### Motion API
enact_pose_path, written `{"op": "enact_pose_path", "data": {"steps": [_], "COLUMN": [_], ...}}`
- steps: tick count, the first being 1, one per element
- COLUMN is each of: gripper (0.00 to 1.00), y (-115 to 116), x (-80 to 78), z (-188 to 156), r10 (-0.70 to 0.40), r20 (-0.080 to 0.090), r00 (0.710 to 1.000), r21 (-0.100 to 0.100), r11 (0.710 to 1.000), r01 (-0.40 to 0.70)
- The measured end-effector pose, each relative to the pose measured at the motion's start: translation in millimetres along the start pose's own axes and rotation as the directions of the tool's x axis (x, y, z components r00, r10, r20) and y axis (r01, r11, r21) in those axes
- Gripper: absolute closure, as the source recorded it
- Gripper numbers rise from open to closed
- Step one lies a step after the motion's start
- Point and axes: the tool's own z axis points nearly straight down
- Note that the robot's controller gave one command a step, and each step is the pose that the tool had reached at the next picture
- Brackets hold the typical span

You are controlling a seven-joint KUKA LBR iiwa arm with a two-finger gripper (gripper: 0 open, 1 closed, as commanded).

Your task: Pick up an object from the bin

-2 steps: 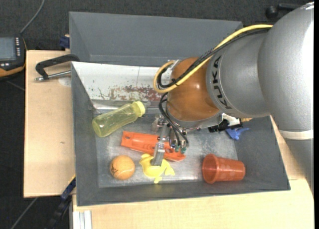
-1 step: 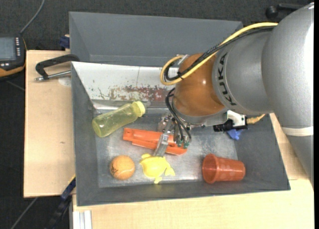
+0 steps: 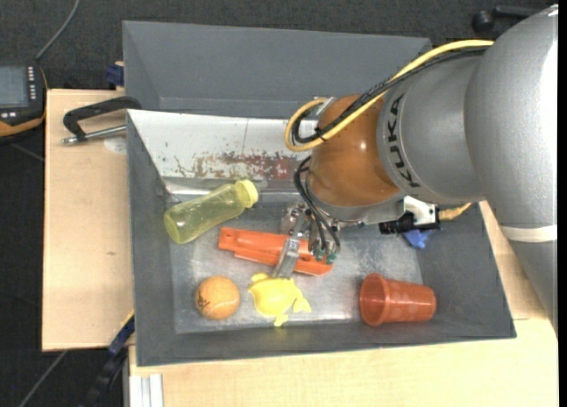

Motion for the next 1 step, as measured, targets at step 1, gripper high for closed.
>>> {"op": "enact_pose_path", "data": {"steps": [1], "gripper": [1.0], "y": [4.3], "x": [-4.7], "z": [11.1], "r10": [0.007], "r20": [0.002], "r00": [1.0], "r21": [-0.002], "r11": [1.0], "r01": [-0.007]}}
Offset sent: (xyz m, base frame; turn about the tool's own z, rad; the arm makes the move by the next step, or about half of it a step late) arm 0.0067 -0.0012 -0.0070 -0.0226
